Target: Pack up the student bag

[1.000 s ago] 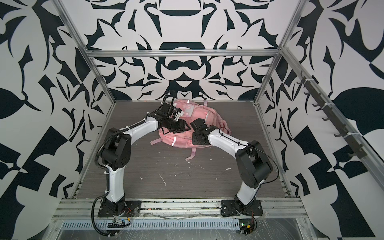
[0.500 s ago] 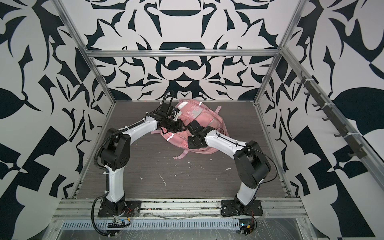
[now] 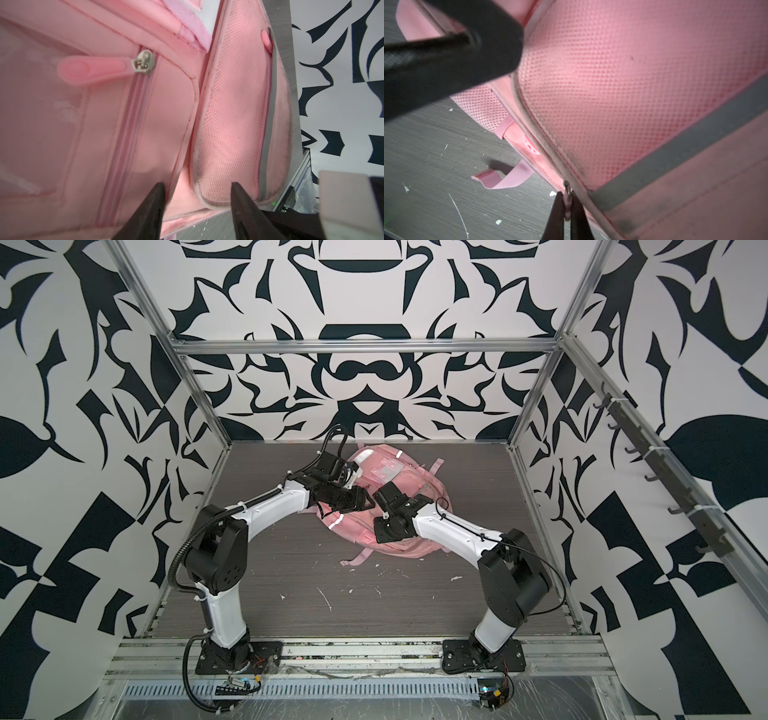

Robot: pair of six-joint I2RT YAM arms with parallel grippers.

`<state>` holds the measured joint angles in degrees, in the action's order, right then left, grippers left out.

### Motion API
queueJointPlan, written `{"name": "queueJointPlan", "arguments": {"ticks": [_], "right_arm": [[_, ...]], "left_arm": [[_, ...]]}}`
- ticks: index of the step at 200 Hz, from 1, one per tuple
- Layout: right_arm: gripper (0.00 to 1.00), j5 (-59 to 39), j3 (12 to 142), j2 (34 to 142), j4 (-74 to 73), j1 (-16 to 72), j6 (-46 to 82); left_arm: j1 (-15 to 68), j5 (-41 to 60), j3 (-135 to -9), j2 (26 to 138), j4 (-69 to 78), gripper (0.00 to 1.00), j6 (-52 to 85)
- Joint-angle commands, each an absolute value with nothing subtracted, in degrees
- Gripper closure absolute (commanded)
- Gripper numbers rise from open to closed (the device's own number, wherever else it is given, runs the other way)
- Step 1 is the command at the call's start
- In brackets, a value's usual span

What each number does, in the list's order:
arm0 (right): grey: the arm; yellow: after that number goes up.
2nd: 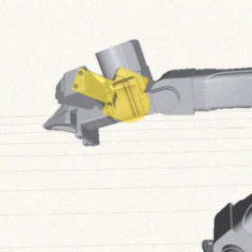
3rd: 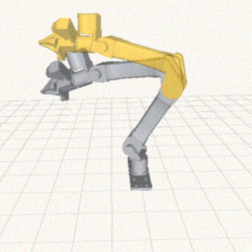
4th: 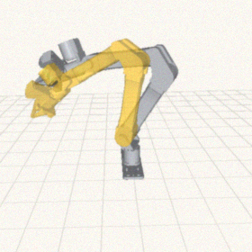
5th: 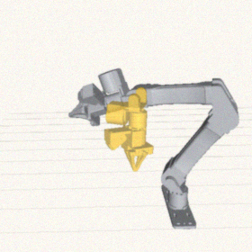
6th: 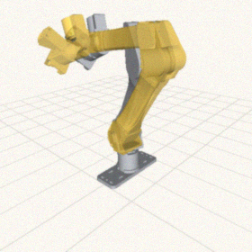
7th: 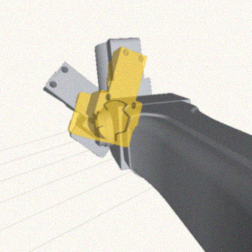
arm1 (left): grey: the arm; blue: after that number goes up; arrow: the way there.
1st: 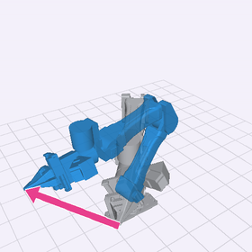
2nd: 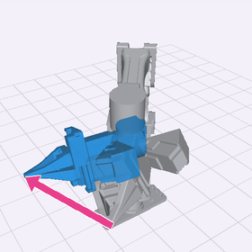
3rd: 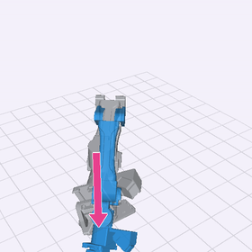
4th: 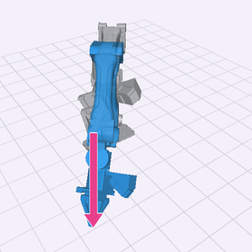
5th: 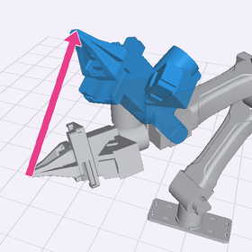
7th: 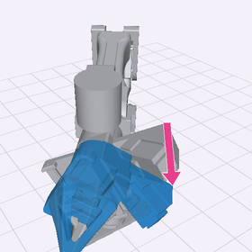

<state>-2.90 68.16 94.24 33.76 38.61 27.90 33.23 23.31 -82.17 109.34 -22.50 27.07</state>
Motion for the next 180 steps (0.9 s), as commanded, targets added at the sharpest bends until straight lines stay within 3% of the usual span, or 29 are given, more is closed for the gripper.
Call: {"name": "queueJointPlan", "arguments": {"ticks": [1, 85, 180], "right_arm": [[1.0, -3.91, 68.73, 92.26, 28.85, 38.84, 26.3], [1.0, -3.82, 67.15, 92.54, 28.61, 38.5, 26.19], [1.0, -4.98, 66.46, 91.77, 27.93, 38.54, 26.28]], "left_arm": [[36.59, 26.1, -79.06, 107.98, -26.54, 0.47, 28.56], [38.04, 0.6, -78.83, 97.38, -32.54, 0.46, 22.01], [39.38, 16.96, -74.01, 102.97, -21.04, 0.45, 32.44]]}}
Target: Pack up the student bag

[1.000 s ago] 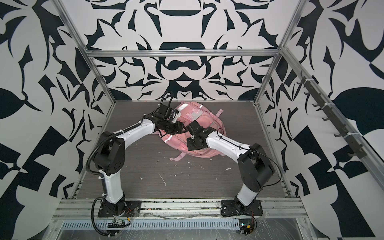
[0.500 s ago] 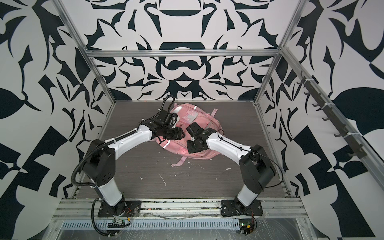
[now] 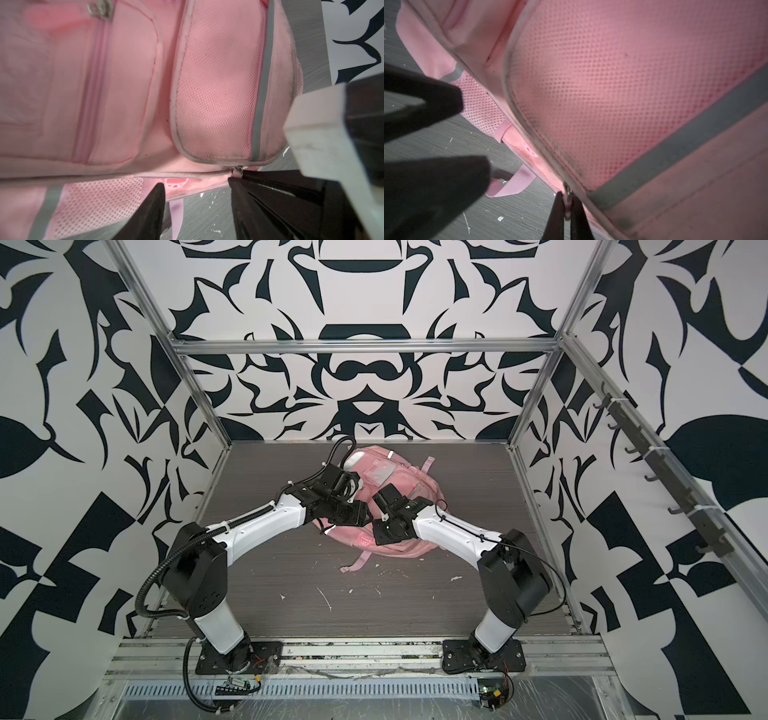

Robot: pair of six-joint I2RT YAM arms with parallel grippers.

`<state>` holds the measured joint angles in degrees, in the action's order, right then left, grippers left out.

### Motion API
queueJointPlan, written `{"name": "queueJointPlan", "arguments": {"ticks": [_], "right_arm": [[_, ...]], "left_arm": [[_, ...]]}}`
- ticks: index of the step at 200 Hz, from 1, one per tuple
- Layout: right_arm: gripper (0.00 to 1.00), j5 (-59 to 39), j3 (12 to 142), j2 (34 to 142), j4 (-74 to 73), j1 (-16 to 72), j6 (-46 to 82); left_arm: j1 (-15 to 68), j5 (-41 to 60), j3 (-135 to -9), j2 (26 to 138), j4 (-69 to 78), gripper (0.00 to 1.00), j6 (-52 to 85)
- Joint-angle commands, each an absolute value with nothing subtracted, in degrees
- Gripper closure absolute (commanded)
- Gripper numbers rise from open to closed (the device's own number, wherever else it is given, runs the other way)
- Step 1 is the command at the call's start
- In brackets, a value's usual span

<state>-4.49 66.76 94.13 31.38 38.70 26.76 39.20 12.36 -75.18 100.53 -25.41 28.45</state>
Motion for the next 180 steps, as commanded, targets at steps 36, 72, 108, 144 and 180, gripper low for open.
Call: {"name": "queueJointPlan", "arguments": {"ticks": [36, 72, 108, 144, 180], "right_arm": [[1.0, -5.06, 65.85, 90.72, 27.67, 38.5, 26.6], [1.0, -5.77, 65.14, 90.39, 27.11, 38.54, 26.68], [1.0, -7.02, 65.39, 91.22, 26.84, 38.55, 26.8], [1.0, -6.59, 65.7, 91.41, 26.84, 38.62, 26.73], [1.0, -4.69, 65.7, 90.95, 28.8, 38.11, 25.33]], "left_arm": [[37.96, 16.79, -73.44, 105.5, -18.65, 0.46, 34.86], [35.23, 18.43, -70.47, 105.26, -13.14, 0.47, 37.88], [34.37, 19.62, -70.43, 105.93, -9.63, 0.49, 39.9], [34.29, 21.09, -73.77, 108.96, -11.35, 0.69, 39.69], [32.96, 19.65, -75.22, 108.32, -14.8, 0.99, 37.06]]}}
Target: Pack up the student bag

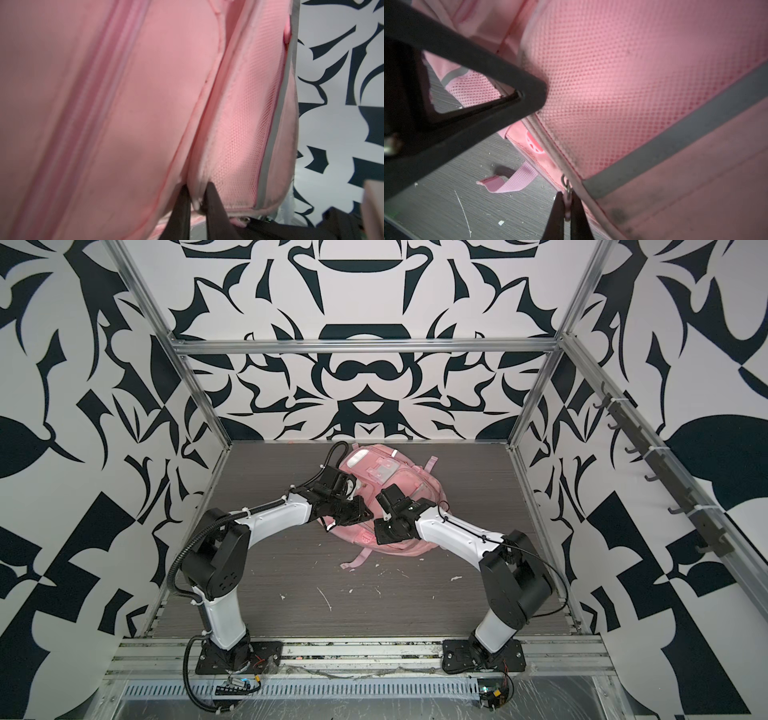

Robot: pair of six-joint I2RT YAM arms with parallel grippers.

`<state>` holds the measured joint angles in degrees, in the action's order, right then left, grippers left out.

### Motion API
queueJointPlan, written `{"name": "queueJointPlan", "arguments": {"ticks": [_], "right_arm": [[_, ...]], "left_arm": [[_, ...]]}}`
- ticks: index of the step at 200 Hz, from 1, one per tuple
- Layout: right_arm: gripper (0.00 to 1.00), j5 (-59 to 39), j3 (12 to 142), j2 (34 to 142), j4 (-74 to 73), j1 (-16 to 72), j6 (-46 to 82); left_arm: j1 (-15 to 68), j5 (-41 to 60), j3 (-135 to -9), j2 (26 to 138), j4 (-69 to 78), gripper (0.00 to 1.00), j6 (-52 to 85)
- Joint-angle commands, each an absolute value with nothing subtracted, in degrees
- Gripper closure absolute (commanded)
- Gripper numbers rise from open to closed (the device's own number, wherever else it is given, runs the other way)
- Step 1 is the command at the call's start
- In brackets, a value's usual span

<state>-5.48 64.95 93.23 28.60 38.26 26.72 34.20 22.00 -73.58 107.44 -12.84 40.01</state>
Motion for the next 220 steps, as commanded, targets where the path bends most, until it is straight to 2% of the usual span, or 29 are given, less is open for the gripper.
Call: {"name": "queueJointPlan", "arguments": {"ticks": [1, 88, 121, 148, 187, 220], "right_arm": [[1.0, -4.63, 65.68, 90.92, 28.81, 38.04, 25.32], [1.0, -3.97, 60.42, 86.69, 32.36, 30.59, 21.82], [1.0, -3.93, 58.91, 86.05, 32.91, 25.3, 20.83], [1.0, -3.31, 59.89, 88.27, 31.71, 21.71, 20.4], [1.0, -0.45, 63.22, 91.17, 33.13, 21.09, 20.13], [1.0, -7.25, 60.95, 88.59, 33.08, 21.16, 21.81]], "left_arm": [[32.87, 19.58, -75.23, 108.3, -14.87, 1.0, 36.99], [25.66, 18.51, -70.31, 102.74, -18.48, 1.0, 32.86], [23.99, 17.99, -69.18, 100.87, -20.0, 1.0, 30.98], [23.44, 17.6, -69.07, 100.13, -21.0, 1.0, 29.74], [22.97, 17.4, -69.77, 100.15, -22.1, 1.0, 29.31], [22.69, 18.34, -70.11, 100.33, -21.16, 1.0, 30.66]]}}
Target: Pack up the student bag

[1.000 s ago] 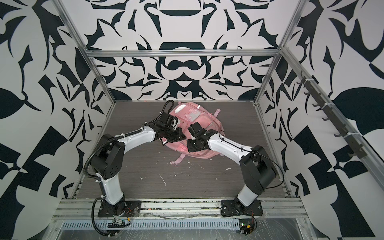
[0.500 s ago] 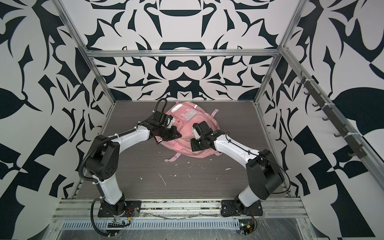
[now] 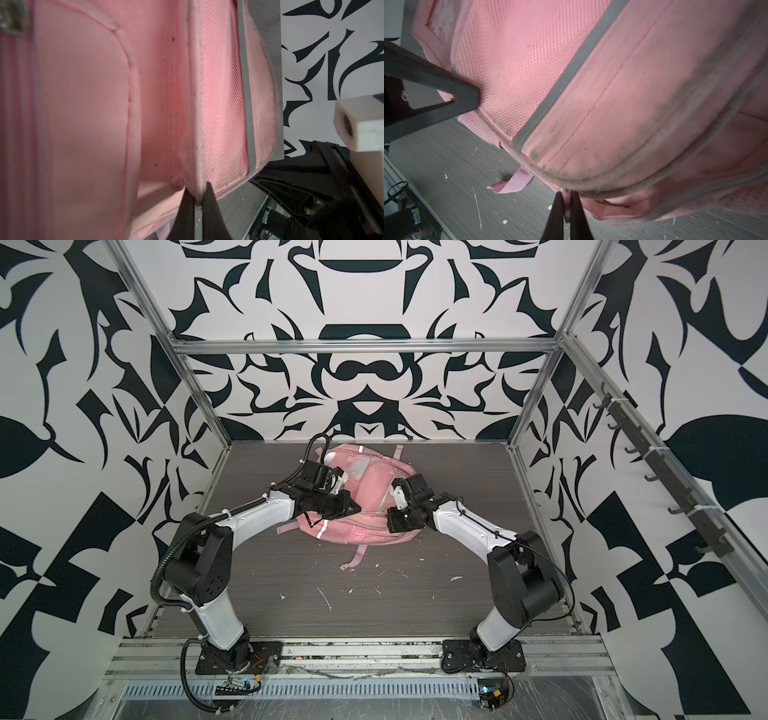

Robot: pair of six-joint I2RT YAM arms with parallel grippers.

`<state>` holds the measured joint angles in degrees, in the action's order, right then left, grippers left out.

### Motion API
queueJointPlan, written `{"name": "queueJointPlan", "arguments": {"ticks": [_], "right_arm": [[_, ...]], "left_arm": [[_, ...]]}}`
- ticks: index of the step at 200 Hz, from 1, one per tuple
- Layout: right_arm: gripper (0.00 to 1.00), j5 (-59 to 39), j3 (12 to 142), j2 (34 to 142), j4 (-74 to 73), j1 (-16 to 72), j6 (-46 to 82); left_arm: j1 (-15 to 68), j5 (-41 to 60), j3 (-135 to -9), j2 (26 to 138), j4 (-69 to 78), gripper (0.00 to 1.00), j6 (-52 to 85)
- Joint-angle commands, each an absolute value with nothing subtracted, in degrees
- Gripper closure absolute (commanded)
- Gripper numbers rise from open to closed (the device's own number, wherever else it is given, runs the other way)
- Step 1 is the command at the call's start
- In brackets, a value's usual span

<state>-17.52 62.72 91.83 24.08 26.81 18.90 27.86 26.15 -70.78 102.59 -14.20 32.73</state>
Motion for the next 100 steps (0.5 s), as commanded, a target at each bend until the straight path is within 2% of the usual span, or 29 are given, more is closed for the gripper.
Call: {"name": "queueJointPlan", "arguments": {"ticks": [1, 42, 100], "right_arm": [[1.0, -7.54, 60.79, 88.42, 33.02, 21.22, 21.85], [1.0, -14.05, 57.59, 84.36, 33.7, 22.72, 22.26], [1.0, -2.62, 59.73, 88.3, 34.25, 22.18, 21.72]], "left_arm": [[22.68, 18.4, -70.17, 100.35, -21.17, 1.0, 30.71], [22.72, 17.39, -71.44, 101.5, -20.83, 1.0, 31.71], [22.01, 14.96, -70.84, 100.75, -22.32, 1.0, 30.24]]}}
